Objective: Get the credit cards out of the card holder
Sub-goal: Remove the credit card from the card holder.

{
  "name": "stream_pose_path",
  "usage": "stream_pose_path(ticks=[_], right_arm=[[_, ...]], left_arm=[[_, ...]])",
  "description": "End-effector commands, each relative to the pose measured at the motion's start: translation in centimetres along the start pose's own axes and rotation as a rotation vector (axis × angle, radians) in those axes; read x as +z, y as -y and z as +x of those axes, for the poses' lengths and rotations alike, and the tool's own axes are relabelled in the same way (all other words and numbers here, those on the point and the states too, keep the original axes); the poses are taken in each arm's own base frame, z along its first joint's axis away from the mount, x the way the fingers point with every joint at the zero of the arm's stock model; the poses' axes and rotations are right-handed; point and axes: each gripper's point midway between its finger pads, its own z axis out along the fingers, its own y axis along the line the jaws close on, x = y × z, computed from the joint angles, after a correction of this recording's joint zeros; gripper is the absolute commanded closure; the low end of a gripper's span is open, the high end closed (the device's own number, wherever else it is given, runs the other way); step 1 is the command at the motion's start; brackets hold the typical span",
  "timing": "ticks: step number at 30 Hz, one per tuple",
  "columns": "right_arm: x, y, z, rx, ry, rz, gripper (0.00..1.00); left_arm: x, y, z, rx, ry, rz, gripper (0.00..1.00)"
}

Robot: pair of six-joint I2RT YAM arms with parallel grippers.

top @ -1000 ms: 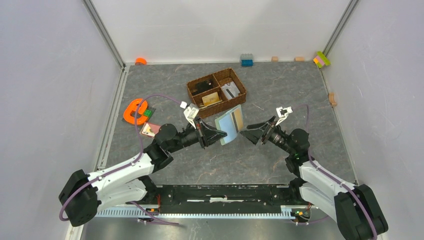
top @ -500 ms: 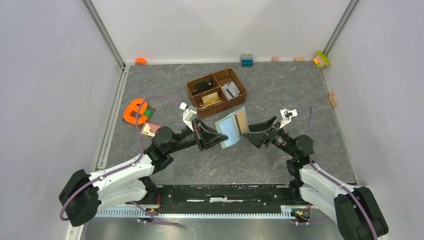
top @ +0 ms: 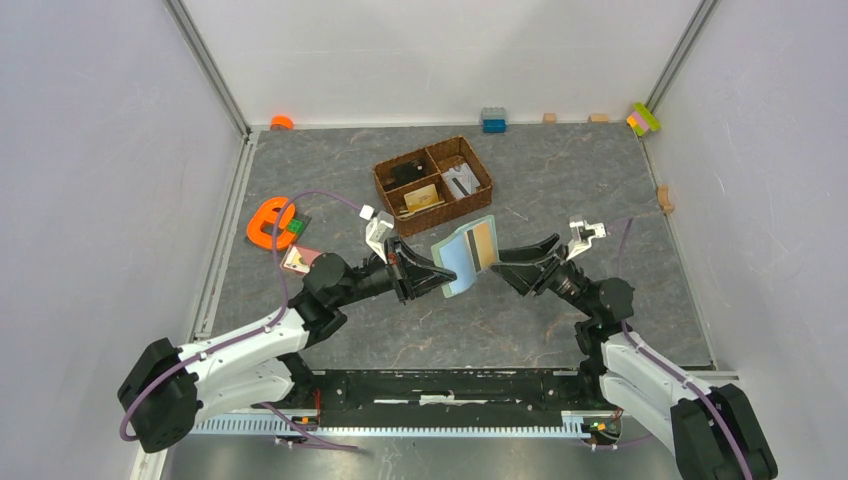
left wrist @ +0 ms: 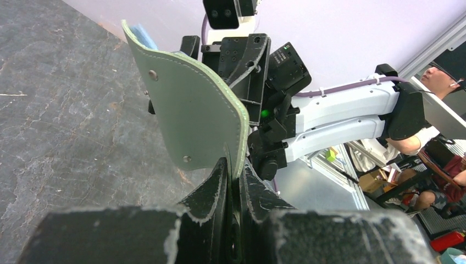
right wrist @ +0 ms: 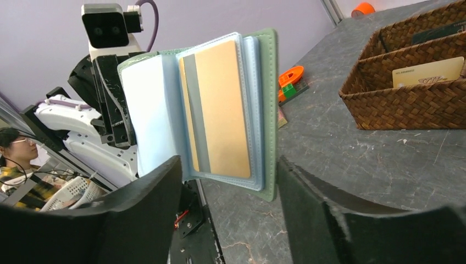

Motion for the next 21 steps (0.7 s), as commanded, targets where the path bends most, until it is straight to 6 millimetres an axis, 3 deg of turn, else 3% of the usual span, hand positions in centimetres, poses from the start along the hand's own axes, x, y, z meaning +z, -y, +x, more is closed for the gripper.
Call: stream_pose_path(ticks=[1,8,17,21], right_arm=[[-0.1,-2.1,-1.3,-0.066,0.047,-0.080,0.37],[-0.1,-1.8,-1.5,-0.094,0.056,-0.061,0.63],[-0.3,0.3,-1.9,-0.143,0.071,0.060,0.95],[-0.4,0.7,-2.3,-0.171,0.085,0.099,1.00]], left_arm=[[0.4,0.7,-1.0,-0.004,0.038,0.024,0.98],[0.4,-0.7,-1.0,-0.013,0.040,-0.052,0.98],[0.1,-3.1,-0.9,-0.024,0.048,-0.184,0.98],[0.0,-3.9,-0.8,-0.030,0.045,-0.228,0.97]])
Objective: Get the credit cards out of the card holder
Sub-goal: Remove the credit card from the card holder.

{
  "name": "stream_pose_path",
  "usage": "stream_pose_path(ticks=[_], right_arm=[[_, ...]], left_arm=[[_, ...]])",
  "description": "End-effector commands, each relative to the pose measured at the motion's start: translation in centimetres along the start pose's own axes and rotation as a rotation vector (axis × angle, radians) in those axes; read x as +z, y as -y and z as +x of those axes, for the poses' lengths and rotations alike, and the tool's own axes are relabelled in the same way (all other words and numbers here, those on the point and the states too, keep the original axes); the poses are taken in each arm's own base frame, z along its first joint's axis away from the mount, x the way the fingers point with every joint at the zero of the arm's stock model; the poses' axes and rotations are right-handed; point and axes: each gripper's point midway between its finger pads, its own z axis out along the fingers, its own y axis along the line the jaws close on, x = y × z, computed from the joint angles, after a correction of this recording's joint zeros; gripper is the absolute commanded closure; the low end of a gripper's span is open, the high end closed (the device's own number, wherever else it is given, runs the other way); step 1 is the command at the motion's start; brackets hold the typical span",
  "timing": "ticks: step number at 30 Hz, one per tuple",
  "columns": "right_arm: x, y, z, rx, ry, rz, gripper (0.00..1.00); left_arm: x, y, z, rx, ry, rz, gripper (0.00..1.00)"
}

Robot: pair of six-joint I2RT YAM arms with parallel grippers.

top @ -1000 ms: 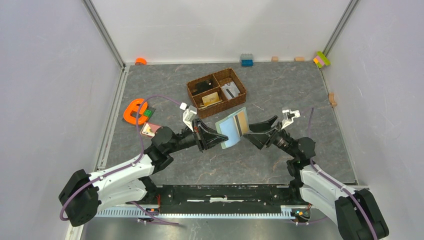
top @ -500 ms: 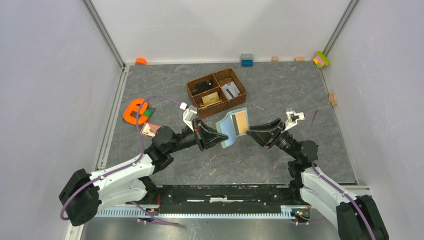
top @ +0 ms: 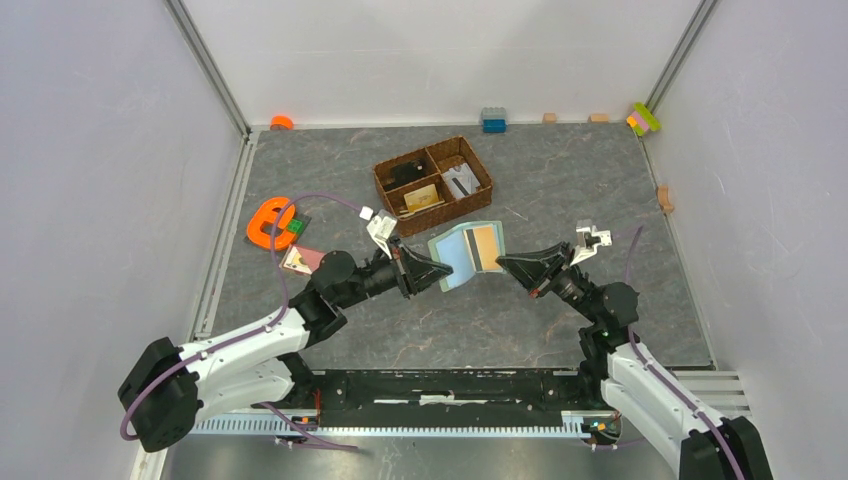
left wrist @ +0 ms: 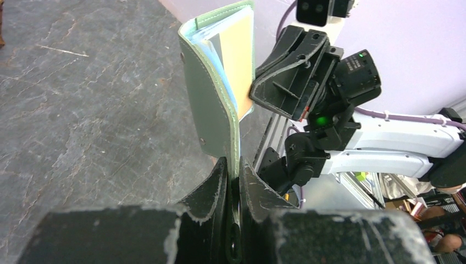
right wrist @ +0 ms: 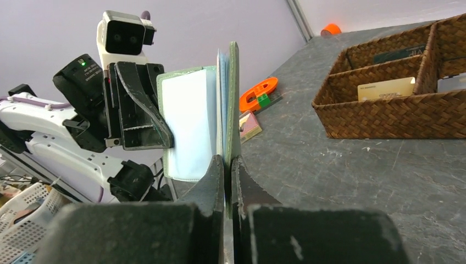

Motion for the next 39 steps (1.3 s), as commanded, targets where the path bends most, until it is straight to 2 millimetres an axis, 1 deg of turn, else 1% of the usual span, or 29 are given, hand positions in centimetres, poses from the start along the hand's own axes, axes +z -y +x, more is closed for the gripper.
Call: stream_pose_path(ticks=[1,7,12,13,17,19,22,24,28,33,36,39], right_arm=[[0.3,0.5,-1.4,-0.070,0.041,0.049,1.00],[0.2,0.9,-1.5,-0.077,0.045,0.071,1.00],[0.2,0.9,-1.4,-0.073,0.042,0.071,1.00],[0.2,0.9,-1.4,-0.072,0.040,0.070,1.00],[0.3,0.9,-1.3,-0.070,0.039,0.065,1.00],[0.3,0.8,-1.2,-0.067,0.036,0.061,1.00],[0.3,0.5,-1.2,-0.059,0.035,0.045,1.00],[0.3,0.3,-1.2,-0.055,0.034,0.031,1.00],[0.4,-1.1,-1.4,-0.053,0.034,-0.040,1.00],[0.4,-1.3,-1.5,-0.048,0.037,-0.050,1.00],[0.2,-2.7,-1.6,-0.036,0.053,-0.118,1.00],[0.2,-3.5,-1.5,-0.019,0.045,-0.159,1.00]], left_arm=[[0.4,0.0,-1.7,0.013,0.052,-0.038,0.97],[0.6,-0.9,-1.5,0.003,0.041,-0.084,0.95],[0.8,-1.4,-1.3,-0.004,0.035,-0.105,0.84],[0.8,-1.5,-1.3,-0.006,0.033,-0.106,0.81],[1.1,-1.6,-0.9,-0.013,0.014,-0.107,0.56],[1.3,-1.7,-0.7,-0.015,0.004,-0.106,0.46],[1.8,-2.0,-0.2,-0.020,-0.019,-0.105,0.37],[2.1,-2.1,0.2,-0.023,-0.035,-0.106,0.34],[2.5,-2.6,0.7,-0.029,-0.056,-0.115,0.34],[2.4,-2.8,0.5,-0.025,-0.050,-0.130,0.33],[2.3,-2.9,0.4,-0.028,-0.044,-0.138,0.26],[2.3,-2.9,0.5,-0.025,-0.044,-0.137,0.21]])
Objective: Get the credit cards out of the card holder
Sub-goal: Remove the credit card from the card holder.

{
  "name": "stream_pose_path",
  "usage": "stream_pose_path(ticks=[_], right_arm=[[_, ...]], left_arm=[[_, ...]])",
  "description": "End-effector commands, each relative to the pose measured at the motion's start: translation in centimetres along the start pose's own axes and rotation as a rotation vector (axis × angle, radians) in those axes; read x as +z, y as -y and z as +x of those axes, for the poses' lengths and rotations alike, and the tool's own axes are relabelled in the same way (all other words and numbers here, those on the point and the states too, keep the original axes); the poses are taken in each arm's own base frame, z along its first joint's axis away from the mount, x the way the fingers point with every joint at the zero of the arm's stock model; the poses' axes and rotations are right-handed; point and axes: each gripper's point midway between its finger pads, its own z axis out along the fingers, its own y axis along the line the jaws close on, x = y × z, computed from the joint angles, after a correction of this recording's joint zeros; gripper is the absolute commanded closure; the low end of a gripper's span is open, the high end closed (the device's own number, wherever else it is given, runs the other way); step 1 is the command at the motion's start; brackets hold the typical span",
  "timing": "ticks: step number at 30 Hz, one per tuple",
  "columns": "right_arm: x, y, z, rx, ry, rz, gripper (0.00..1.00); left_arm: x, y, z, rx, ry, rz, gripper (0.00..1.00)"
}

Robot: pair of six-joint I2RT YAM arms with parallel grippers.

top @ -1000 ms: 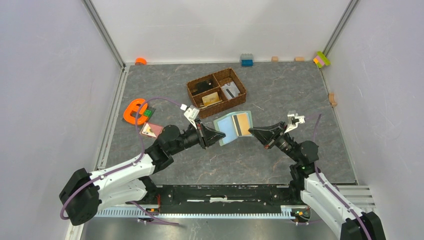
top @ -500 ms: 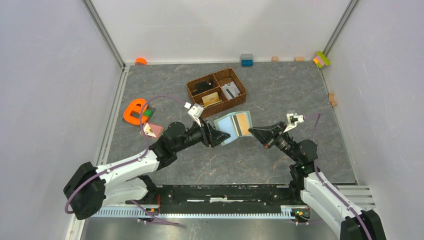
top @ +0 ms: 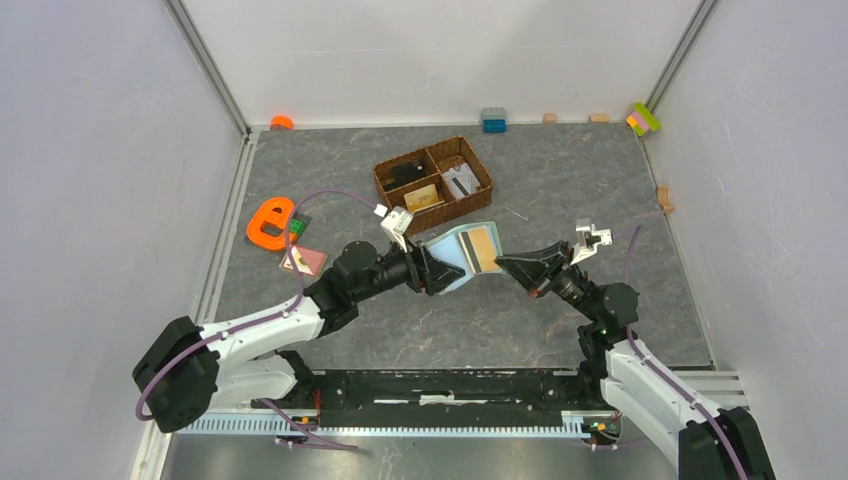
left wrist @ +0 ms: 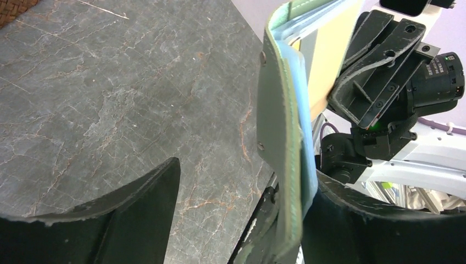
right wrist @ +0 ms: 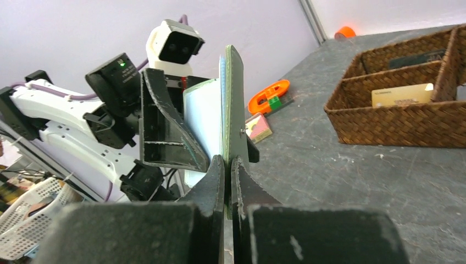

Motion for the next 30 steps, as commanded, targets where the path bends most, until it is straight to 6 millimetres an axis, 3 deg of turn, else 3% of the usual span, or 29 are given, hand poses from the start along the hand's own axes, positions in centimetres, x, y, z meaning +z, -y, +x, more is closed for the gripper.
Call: stream_pose_path(ticks=[1,8,13,17,21,23,26,30], right_arm=[[0.2,-3.3,-1.4,-0.022,0.041,-0.147,1.00],[0.5,-3.4,-0.9,-0.015,0.021,-0.155,1.00],[0.8,-3.6,-0.4,-0.009,-0.004,-0.163,1.00],[1.1,-3.6,-0.1,-0.009,-0.019,-0.165,1.00],[1.2,-3.0,0.2,-0.013,-0.028,-0.140,1.00],[1.2,-2.6,0.3,-0.018,-0.033,-0.119,0.99],[1.3,-1.7,0.5,-0.024,-0.042,-0.077,0.96],[1.3,-1.3,0.5,-0.033,-0.043,-0.054,0.92]], left_arm=[[0.2,1.4,-2.1,0.020,0.054,0.034,0.20],[-0.1,1.9,-2.4,0.028,0.070,0.057,0.18],[-0.3,2.3,-2.5,0.031,0.079,0.080,0.24],[-0.4,2.4,-2.6,0.032,0.089,0.085,0.45],[-0.6,2.3,-2.9,0.037,0.104,0.074,0.80],[-0.7,2.2,-2.9,0.038,0.107,0.066,0.91],[-0.8,2.1,-3.0,0.037,0.112,0.059,0.97],[-0.9,2.1,-3.1,0.038,0.115,0.062,0.98]])
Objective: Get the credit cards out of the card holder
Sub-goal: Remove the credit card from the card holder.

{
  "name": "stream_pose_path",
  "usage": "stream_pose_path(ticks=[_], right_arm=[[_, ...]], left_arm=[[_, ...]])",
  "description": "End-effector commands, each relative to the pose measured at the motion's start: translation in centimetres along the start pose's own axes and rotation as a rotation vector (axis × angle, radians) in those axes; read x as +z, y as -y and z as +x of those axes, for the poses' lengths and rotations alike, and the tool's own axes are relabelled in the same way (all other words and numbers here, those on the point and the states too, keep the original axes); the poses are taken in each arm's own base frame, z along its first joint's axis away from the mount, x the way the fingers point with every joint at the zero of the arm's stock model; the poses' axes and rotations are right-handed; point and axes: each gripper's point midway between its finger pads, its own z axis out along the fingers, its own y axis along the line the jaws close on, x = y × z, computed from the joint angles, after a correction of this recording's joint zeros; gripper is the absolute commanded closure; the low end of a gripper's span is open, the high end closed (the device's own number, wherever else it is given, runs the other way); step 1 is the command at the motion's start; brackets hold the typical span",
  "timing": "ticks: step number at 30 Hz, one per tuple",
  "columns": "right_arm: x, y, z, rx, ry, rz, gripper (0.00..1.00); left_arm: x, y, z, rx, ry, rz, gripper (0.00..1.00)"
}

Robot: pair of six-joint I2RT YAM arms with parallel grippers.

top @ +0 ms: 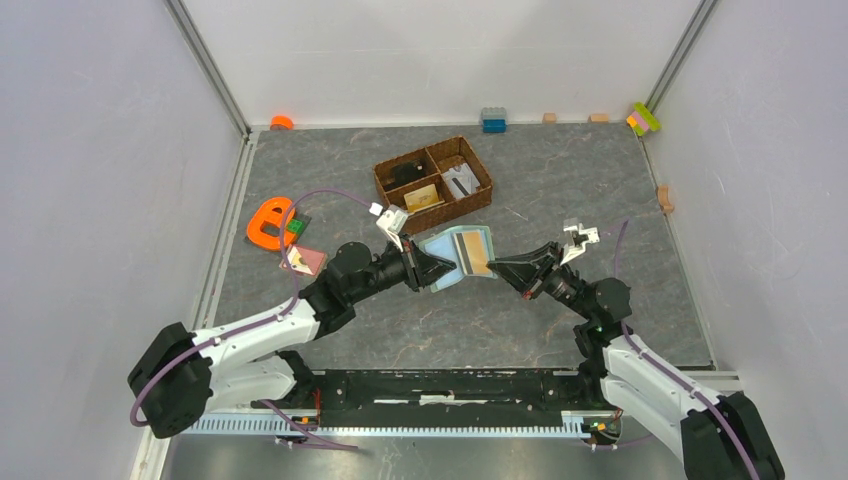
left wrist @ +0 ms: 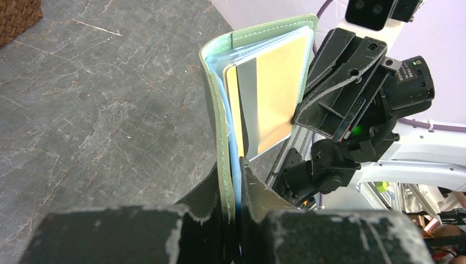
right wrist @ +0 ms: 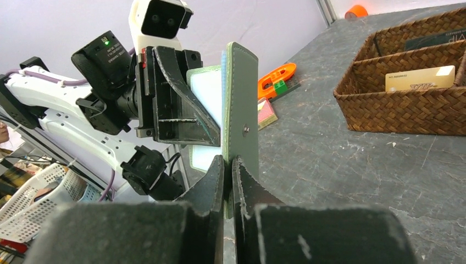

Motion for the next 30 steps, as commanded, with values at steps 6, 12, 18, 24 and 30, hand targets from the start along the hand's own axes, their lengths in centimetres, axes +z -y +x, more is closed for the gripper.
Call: stream_pose_path(ticks=[6,12,18,24,30], right_arm=[[0.6,-0.7,-1.3,-0.055,0.019,-0.012,0.85],[0.7,-1.0,-1.4,-0.062,0.012,-0.028,0.80],[0.8,-1.3,-1.3,-0.060,0.003,-0.054,0.67],[1.0,-1.7,-0.9,-0.038,-0.016,-0.087,0.59],[1.1,-1.7,-0.8,-0.037,-0.016,-0.087,0.59]], left_arm=[[-0.5,1.5,-1.8,0.029,0.072,0.058,0.98],[-0.4,1.8,-1.8,0.030,0.068,0.075,0.98],[-0.4,2.4,-1.7,0.032,0.062,0.108,0.98],[-0.1,3.2,-1.4,0.029,0.035,0.151,0.98],[0.2,3.3,-1.1,0.022,0.017,0.160,0.98]])
